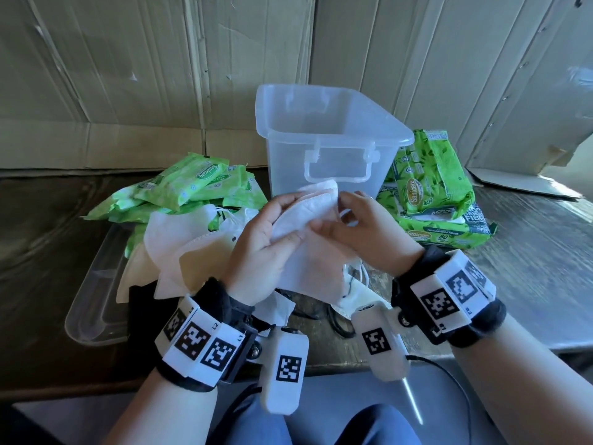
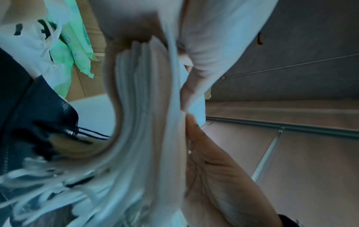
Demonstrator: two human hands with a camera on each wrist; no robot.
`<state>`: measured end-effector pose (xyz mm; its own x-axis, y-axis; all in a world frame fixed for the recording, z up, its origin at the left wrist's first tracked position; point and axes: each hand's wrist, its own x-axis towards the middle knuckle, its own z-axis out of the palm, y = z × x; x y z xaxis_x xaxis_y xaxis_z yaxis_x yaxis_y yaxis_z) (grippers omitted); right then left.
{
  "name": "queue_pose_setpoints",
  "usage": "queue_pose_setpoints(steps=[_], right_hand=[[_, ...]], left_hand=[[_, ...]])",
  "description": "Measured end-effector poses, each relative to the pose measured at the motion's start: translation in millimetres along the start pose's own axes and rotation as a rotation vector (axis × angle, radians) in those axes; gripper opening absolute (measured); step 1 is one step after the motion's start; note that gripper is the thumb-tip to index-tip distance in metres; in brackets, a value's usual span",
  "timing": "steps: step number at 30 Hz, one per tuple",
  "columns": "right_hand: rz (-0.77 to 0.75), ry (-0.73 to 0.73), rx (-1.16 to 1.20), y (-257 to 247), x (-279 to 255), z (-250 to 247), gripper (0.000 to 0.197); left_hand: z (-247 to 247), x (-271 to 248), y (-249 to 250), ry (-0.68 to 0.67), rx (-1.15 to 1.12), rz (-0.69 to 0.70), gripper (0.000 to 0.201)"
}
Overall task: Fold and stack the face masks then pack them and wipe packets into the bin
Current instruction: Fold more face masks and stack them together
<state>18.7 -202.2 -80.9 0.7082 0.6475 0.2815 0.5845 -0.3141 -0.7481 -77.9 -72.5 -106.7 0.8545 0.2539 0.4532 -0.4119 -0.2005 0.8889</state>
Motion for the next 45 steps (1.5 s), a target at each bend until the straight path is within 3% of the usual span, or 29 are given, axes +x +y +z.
queue_pose_setpoints(steps=[2, 6, 10, 14, 18, 21, 24, 27, 29, 31, 34, 36, 39, 45], right_hand=[[-0.029, 0.001, 0.087, 0, -1, -2, 0.049], [-0.075, 0.175, 0.268, -8, 0, 0, 0.081], [-0.088, 0.170, 0.234, -14, -2, 7, 0.071], [-0.081, 0.098, 0.223, -8, -4, 9, 0.052], [-0.086, 0.066, 0.317, -4, -1, -2, 0.040], [-0.079, 0.022, 0.316, -1, 2, -9, 0.027], [-0.025, 0.015, 0.258, 2, 7, -14, 0.040], [0.007, 0.005, 0.153, 8, 14, -16, 0.025], [0.001, 0.002, -0.006, 15, 19, -17, 0.012], [0.054, -0.078, -0.150, 22, 21, -19, 0.022], [0.134, -0.495, -0.492, 32, 15, -18, 0.023], [0.144, -0.718, -0.685, 38, 8, -11, 0.043], [0.130, -0.763, -0.773, 41, 4, -1, 0.052], [0.154, -0.777, -0.769, 35, 13, -3, 0.045]], left_hand=[[0, 0, 0, 0.038, -0.006, 0.006, 0.051], [6, 3, 2, 0.385, -0.153, -0.146, 0.053], [16, 8, 3, 0.410, -0.257, -0.272, 0.100], [21, 7, 2, 0.464, -0.197, -0.242, 0.073], [8, 6, -1, 0.525, -0.225, -0.184, 0.088], [1, 6, -4, 0.410, -0.103, -0.080, 0.072], [-3, 5, 0, 0.185, -0.013, 0.000, 0.055], [-5, 3, 4, -0.050, 0.122, -0.065, 0.047], [-8, 2, 1, -0.062, 0.123, -0.148, 0.042], [-12, 1, -2, 0.044, 0.082, -0.190, 0.041], [-23, 1, -1, 0.216, 0.054, -0.194, 0.038], [-32, -1, 3, 0.296, 0.029, -0.173, 0.034], [-45, -2, 2, 0.354, 0.048, -0.162, 0.029], [-55, -2, -2, 0.449, 0.061, -0.181, 0.027]])
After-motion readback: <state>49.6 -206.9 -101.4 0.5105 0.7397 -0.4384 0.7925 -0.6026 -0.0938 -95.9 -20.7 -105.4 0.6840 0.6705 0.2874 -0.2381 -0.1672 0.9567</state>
